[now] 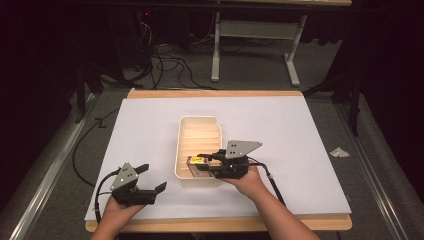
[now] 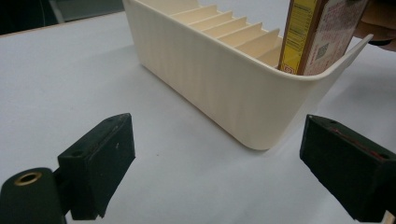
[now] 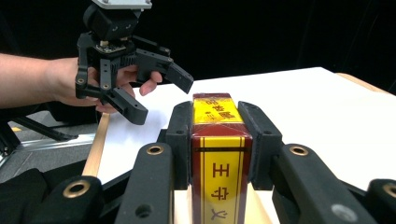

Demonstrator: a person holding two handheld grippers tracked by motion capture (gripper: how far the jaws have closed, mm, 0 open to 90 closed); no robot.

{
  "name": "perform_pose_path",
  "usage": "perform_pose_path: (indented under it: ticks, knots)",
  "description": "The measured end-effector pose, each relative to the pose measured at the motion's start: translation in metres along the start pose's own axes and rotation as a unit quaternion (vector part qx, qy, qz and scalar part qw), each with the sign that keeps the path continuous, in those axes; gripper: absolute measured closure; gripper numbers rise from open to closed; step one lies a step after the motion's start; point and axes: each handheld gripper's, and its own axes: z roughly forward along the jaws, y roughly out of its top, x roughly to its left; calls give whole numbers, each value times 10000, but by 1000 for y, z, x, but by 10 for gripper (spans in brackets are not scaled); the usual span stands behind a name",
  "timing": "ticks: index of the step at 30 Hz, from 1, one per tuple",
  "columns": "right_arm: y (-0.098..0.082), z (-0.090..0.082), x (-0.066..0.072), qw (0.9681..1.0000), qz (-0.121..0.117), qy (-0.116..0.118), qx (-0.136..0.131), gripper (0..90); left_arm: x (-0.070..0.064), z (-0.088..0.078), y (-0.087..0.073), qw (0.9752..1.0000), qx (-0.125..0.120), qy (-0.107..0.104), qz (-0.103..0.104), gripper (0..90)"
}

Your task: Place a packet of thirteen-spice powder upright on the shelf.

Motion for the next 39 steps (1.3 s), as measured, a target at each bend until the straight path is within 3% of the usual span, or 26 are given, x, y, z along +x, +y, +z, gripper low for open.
perform_pose_path:
  ticks: [11,39]
  knots:
    - [-8,-1,1,9998,-1,-46,176,675,0,0,1,10000,2,-6,21,110]
    - [-18,-18,4,9992,43,-295,269,629,0,2,0,10000,18,-31,23,111]
